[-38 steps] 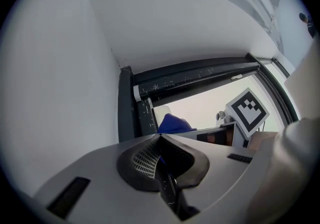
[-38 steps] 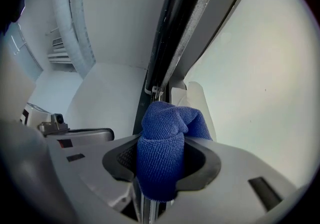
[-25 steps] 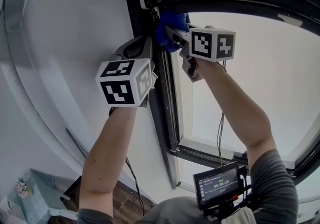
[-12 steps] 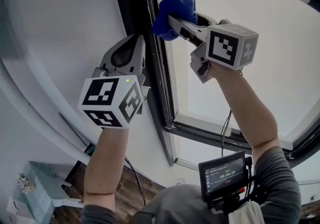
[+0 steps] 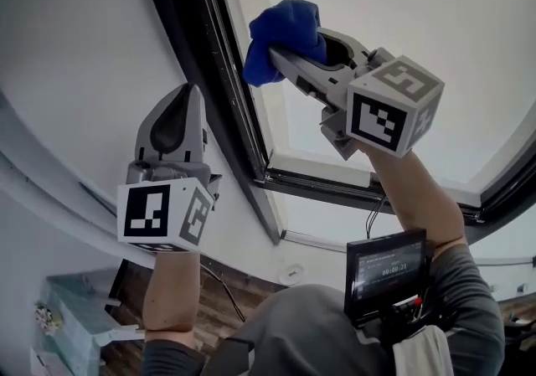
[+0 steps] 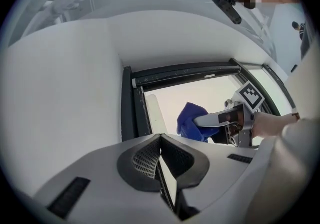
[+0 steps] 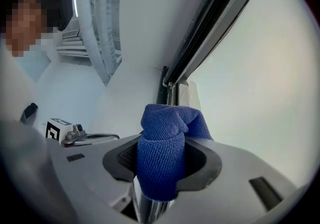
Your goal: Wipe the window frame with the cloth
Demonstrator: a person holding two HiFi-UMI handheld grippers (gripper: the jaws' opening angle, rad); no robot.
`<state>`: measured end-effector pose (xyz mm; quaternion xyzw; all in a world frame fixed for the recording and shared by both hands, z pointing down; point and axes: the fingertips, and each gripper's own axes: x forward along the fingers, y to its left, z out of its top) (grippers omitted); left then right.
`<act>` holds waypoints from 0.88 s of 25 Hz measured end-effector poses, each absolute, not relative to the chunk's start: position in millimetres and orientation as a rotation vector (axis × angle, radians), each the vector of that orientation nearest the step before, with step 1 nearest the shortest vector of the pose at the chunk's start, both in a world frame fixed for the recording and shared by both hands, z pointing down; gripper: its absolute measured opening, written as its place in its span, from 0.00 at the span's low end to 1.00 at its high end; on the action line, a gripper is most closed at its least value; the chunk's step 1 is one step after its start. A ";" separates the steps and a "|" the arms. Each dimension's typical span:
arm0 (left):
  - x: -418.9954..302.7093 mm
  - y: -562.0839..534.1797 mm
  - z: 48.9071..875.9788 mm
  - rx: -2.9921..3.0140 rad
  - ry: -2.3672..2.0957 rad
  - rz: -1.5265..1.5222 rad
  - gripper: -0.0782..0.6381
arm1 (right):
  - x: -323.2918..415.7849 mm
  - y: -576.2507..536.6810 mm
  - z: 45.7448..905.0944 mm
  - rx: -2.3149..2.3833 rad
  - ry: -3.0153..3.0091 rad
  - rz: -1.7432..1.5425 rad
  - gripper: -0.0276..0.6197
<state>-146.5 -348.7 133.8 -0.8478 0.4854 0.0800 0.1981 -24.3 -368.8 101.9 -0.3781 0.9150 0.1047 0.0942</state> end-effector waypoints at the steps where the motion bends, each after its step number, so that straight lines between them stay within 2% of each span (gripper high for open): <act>1: -146.9 -346.4 144.1 -2.392 1.352 0.222 0.12 | -19.9 -364.9 109.6 -1.147 2.716 0.322 0.31; 8: -156.1 -326.2 212.9 -2.434 1.399 0.188 0.12 | 6.2 -352.0 163.4 -1.272 2.721 0.269 0.31; 22: -131.2 -303.2 299.6 -2.632 1.360 0.108 0.12 | 30.5 -327.8 265.6 -1.387 2.757 0.016 0.31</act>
